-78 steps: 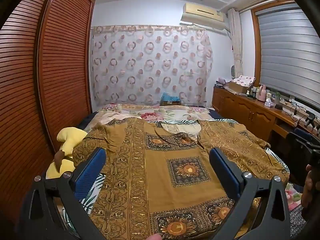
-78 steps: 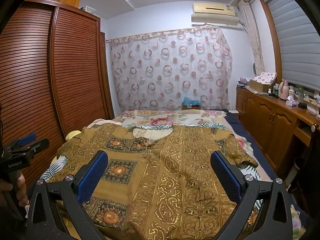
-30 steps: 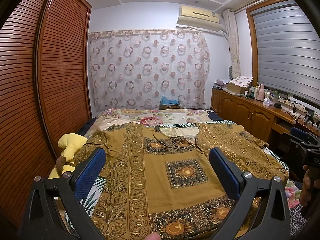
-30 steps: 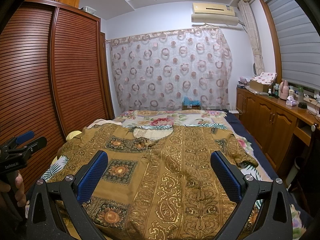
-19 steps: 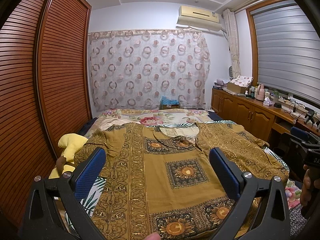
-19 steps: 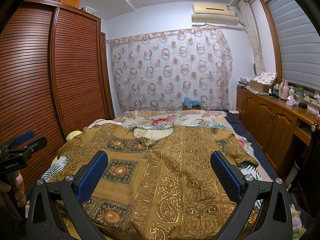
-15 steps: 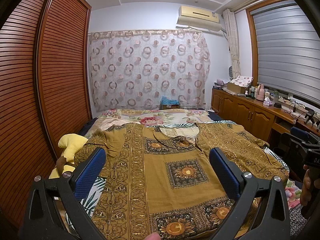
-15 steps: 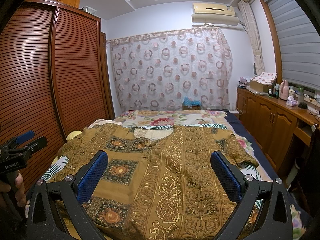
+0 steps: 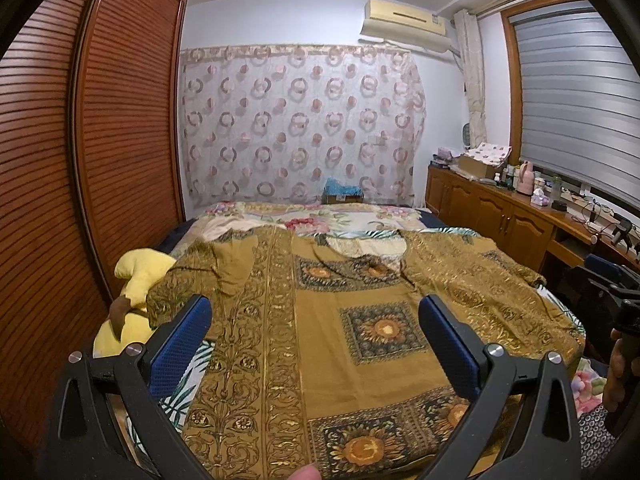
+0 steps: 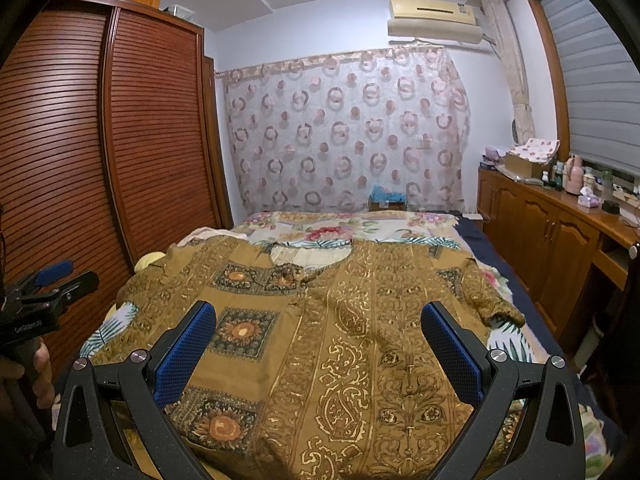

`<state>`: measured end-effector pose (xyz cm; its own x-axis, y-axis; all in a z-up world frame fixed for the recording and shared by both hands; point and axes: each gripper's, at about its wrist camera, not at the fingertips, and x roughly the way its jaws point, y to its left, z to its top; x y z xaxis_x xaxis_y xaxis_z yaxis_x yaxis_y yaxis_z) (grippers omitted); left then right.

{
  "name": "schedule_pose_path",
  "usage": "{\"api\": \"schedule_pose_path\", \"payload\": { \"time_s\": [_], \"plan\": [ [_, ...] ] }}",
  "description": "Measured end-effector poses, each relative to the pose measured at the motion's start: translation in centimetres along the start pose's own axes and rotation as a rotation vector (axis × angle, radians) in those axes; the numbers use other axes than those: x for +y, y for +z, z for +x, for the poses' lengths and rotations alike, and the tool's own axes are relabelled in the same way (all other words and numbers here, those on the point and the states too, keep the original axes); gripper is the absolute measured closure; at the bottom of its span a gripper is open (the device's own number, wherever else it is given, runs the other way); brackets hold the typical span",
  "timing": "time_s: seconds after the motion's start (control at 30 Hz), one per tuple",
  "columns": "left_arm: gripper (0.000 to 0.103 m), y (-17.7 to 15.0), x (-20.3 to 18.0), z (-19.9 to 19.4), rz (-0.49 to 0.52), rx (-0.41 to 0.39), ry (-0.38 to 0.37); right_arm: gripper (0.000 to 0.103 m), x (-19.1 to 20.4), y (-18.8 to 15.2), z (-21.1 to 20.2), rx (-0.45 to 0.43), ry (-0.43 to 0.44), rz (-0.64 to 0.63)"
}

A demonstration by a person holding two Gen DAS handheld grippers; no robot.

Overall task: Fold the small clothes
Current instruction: 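Lower the left tool to the shirt side edge and grasp it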

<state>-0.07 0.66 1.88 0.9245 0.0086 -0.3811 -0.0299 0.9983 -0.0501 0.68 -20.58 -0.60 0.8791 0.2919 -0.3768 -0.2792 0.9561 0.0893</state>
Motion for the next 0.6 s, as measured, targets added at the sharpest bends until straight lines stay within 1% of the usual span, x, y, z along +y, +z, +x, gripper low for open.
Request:
{"api": "schedule_pose_path", "payload": {
  "time_s": [0.2, 0.33, 0.47, 0.6],
  "plan": [
    [0.0, -1.4, 2.0, 2.0, 0.003, 0.032, 0.004, 0.001, 0.0, 0.2, 1.2, 0.014, 0.016, -0.021],
    [0.0, -2.0, 4.0, 3.9, 0.006, 0.06, 0.028, 0.001, 0.2, 0.0, 3.7, 0.057, 0.061, -0.057],
    [0.0, -3.0, 6.5, 6.1, 0.019, 0.101, 0.077, 0.001, 0.5, -0.2, 6.5, 0.097, 0.11, -0.082],
    [0.0, -3.1, 8.6, 7.5, 0.002, 0.137, 0.083, 0.001, 0.2, -0.1, 8.4, 0.137, 0.148, -0.076]
  ]
}}
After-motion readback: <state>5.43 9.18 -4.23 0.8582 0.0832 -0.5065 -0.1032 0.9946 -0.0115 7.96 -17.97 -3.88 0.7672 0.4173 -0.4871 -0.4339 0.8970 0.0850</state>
